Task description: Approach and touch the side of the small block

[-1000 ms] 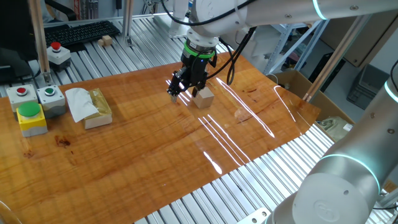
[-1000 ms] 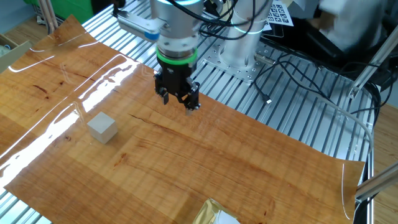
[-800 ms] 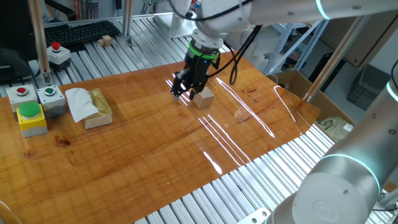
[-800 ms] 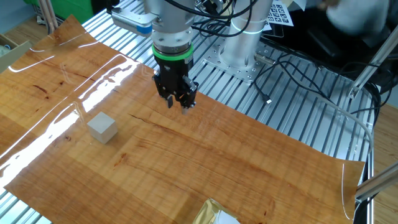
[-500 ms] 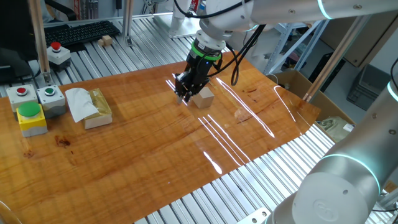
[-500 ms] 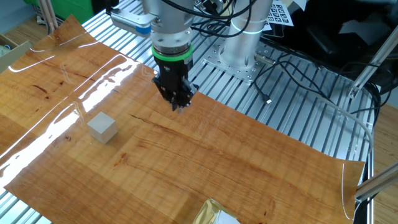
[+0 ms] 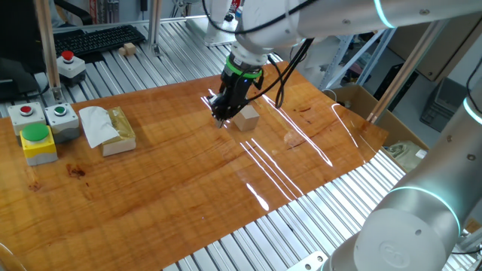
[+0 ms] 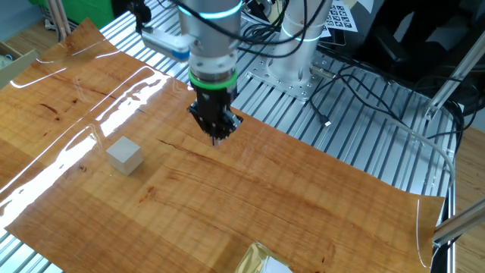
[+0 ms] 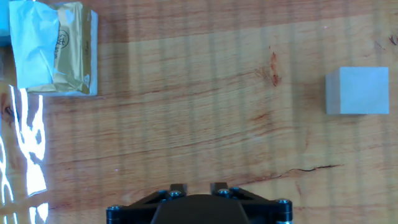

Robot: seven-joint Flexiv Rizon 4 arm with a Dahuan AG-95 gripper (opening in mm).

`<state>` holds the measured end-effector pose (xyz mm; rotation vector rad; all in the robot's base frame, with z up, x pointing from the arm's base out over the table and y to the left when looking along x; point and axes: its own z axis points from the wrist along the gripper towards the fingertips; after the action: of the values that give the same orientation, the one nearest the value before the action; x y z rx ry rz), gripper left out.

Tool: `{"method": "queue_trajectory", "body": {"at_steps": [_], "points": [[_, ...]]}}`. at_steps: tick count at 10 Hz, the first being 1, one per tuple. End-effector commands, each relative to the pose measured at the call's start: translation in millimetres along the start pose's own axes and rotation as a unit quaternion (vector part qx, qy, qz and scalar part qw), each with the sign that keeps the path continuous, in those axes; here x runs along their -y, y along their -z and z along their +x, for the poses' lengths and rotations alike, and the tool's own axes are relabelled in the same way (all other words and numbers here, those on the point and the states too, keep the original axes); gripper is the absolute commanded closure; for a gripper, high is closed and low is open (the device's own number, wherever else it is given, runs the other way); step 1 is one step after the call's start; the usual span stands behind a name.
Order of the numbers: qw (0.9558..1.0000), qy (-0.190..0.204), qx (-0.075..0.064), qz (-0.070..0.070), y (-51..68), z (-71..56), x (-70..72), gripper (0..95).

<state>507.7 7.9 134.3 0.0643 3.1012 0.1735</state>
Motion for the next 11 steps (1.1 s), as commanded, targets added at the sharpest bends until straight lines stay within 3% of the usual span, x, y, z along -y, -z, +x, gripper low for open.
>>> {"method": "queue_trajectory", "body": {"at_steps": [1,7,11], "points": [[0.9999,-0.003,0.002,0.013,-11.2,-6.0,0.4,95.0],[0.9997,-0.007,0.0,0.022,-33.4,-38.5,15.2,95.0],[0.9994,0.015,0.001,0.03,-40.4,-59.2,51.6,95.0]]}}
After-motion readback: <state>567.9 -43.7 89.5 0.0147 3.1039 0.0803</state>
